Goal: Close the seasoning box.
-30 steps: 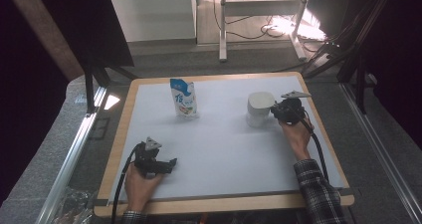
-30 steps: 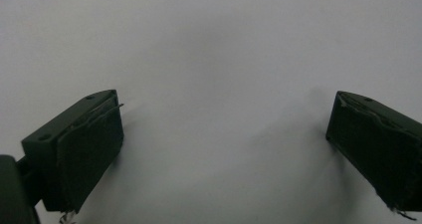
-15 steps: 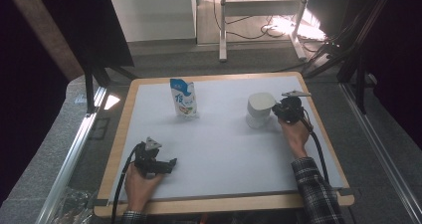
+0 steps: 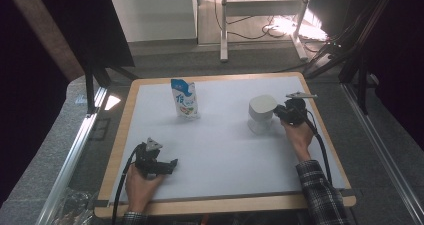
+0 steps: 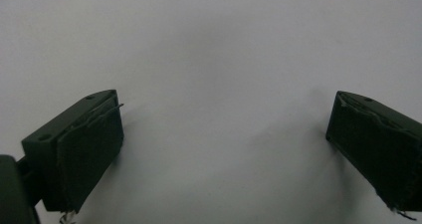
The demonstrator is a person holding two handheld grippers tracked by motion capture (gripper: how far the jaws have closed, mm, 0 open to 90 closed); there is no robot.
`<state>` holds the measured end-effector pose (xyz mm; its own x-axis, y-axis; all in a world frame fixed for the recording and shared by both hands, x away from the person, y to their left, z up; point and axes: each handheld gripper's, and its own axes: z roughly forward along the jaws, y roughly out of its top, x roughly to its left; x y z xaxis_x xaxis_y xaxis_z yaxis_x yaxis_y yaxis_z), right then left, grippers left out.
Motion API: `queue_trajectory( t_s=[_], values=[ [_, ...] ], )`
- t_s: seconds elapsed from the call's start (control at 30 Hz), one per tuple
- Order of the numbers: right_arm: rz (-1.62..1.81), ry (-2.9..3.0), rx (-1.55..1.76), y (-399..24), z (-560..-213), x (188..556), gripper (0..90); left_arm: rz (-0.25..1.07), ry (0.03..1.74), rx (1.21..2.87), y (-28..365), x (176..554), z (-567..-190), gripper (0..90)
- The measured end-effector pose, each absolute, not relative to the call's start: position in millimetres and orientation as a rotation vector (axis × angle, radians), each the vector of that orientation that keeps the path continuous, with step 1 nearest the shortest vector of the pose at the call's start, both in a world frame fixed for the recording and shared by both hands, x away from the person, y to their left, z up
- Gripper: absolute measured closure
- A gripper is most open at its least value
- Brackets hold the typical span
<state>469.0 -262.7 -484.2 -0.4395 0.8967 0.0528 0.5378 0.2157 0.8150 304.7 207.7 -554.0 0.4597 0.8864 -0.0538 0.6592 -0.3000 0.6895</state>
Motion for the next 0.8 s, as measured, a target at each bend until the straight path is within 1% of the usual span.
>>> queue_trajectory(
  t_s=[0.2, 0.43, 0.8],
  values=[
    [1.153, 2.112, 1.320, -263.8, -478.8, 456.6, 78.8, 0.449, 1.283, 2.059, 207.6, 304.6, -554.0, 1.3],
    [1.186, 2.172, 1.315, -262.4, -474.7, 431.2, 78.9, 0.449, 1.283, 2.059, 207.6, 304.6, -554.0, 1.3],
    [1.240, 2.181, 1.273, -253.1, -478.5, 390.7, 78.7, 0.450, 1.283, 2.061, 207.7, 304.6, -553.9, 1.3]
  ],
)
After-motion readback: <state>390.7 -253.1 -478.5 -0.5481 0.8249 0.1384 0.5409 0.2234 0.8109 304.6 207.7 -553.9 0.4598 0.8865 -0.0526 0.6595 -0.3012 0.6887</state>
